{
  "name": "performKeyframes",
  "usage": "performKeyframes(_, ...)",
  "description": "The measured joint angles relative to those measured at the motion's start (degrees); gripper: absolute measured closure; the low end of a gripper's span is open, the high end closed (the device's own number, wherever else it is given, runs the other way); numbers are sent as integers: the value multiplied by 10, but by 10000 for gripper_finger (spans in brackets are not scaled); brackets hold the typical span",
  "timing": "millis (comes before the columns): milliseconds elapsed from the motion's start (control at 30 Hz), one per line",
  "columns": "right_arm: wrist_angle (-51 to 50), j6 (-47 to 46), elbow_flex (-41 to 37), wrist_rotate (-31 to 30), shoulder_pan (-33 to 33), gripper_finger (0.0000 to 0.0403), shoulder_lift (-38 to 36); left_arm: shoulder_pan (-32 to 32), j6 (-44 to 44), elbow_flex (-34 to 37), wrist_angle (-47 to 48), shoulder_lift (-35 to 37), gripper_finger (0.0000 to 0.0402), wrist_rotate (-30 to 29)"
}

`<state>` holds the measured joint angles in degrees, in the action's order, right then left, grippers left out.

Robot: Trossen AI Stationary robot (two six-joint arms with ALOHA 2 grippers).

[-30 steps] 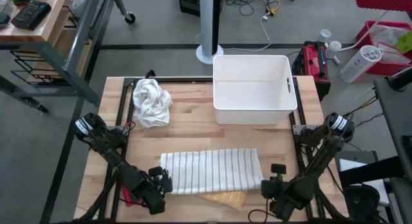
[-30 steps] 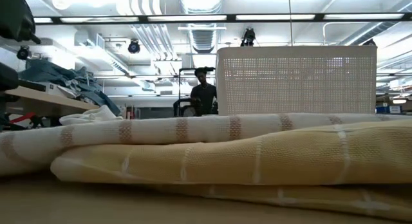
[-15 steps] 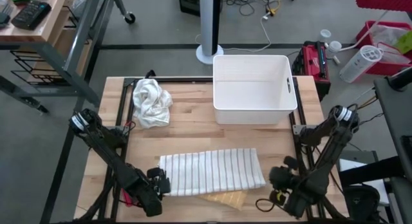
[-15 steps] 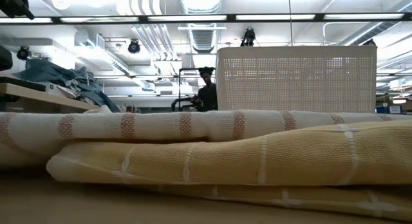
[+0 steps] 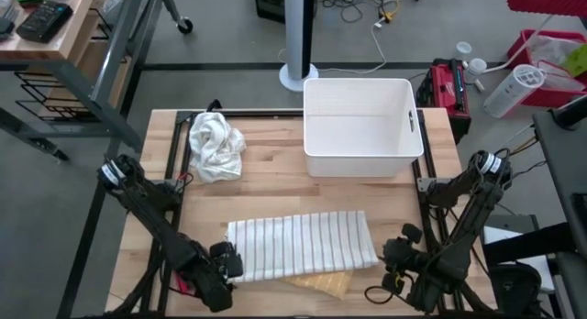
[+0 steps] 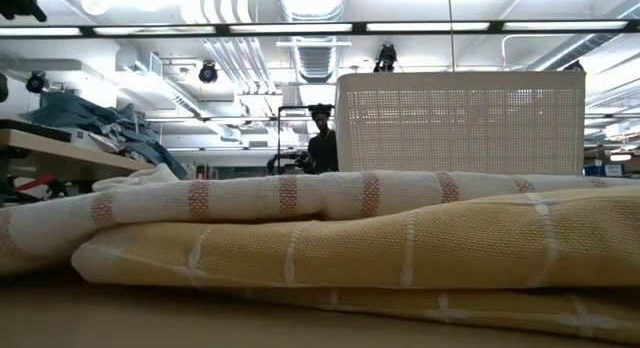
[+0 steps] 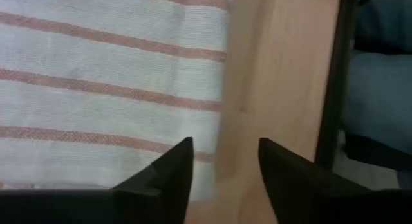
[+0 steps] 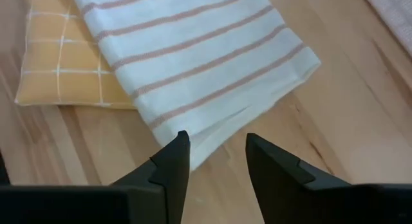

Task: Fold towel
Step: Fold the white kitchen towel

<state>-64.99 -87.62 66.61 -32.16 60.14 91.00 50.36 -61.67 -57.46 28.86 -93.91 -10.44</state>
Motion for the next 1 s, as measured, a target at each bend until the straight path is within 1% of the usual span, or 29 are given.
performKeyframes(100,0,1,-3,-22,0,254,0,3,1,-2,-1,8,199,-4)
performKeyframes(200,0,12,-6,-59,0,255,0,4,2,0,19,18,184,-30)
performKeyframes(267,-6,9,-11,-108,0,258,0,4,3,4,49,23,181,-72)
performKeyframes(333,-7,-11,-21,-172,-5,263,-1,3,3,5,70,27,183,-124)
performKeyframes(400,-6,-28,-29,-212,-16,269,-2,3,3,5,71,30,188,-183)
performKeyframes(467,-5,-32,-39,-219,-29,274,-2,3,7,5,71,31,195,-242)
performKeyframes(533,-3,-41,-50,-219,-41,280,-2,3,14,5,66,31,202,-277)
performKeyframes(767,12,-67,-80,-232,-84,298,-2,0,26,5,62,31,219,-287)
performKeyframes(933,41,-29,-78,-231,-84,308,-2,0,37,5,58,31,225,-287)
performKeyframes(1000,74,6,-73,-229,-84,311,-2,-2,56,5,40,31,227,-302)
